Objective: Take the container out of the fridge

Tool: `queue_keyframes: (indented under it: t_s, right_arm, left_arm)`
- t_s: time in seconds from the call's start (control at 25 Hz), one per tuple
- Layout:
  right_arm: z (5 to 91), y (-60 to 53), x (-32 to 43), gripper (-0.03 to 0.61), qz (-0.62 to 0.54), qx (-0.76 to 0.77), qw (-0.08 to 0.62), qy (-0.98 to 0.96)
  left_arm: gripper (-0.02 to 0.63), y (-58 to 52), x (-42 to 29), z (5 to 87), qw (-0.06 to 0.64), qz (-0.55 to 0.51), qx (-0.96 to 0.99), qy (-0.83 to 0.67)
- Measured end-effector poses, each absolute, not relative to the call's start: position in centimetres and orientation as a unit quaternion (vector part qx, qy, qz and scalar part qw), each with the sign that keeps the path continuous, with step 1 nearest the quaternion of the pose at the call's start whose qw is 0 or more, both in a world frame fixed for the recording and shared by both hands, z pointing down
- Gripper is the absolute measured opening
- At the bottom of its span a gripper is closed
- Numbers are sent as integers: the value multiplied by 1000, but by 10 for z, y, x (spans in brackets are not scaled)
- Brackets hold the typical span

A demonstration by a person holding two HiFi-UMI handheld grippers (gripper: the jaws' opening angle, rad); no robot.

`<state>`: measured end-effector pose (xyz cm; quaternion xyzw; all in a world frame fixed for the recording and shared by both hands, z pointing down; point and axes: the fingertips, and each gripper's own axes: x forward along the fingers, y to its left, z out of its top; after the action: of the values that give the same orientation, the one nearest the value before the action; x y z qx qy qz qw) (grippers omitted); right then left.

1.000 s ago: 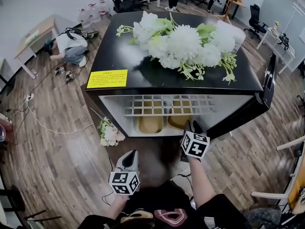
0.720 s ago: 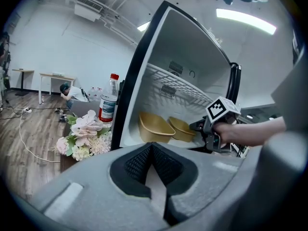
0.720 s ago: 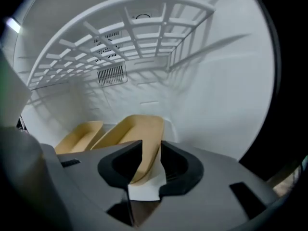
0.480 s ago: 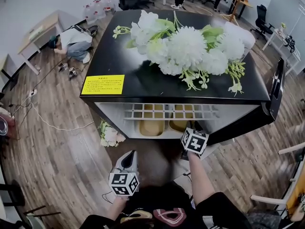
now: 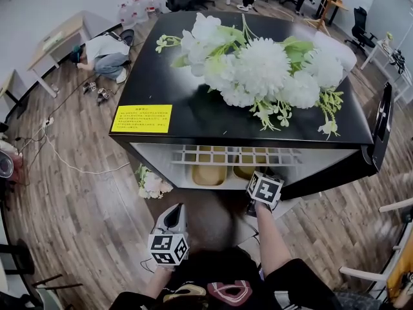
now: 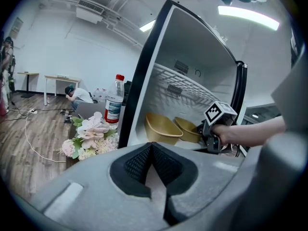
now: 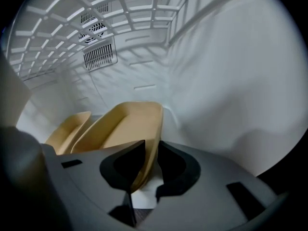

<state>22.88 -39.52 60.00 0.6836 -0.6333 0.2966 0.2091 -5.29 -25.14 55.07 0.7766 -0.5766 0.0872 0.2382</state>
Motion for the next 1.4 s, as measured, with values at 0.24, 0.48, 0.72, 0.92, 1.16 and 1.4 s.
queue_keyframes:
  t_s: [0.24, 0.48, 0.72, 0.92, 1.16, 1.4]
  right_arm:
    - [601, -396, 228, 71, 310, 686, 200, -627]
    - [595, -392, 235, 15, 314, 703, 195, -608]
    - [592, -387, 237, 12, 312, 711, 186, -602]
    - [583, -383, 236, 11, 304, 713, 172, -608]
    - [570, -373, 232, 11, 293, 710, 147, -623]
    - [556, -352, 232, 11, 281, 716, 140, -623]
  left_arm:
    - [9, -252, -55, 553, 241, 87, 776, -577]
    - [8, -251, -55, 555, 240, 87, 777, -576]
    - [8, -245, -60, 556, 240, 88, 774, -579]
    - [8, -241, -60, 556, 239, 88, 775, -578]
    - [8, -237, -57, 551, 232, 83, 784, -570]
    - [8, -225, -55, 549, 229, 80, 792, -560]
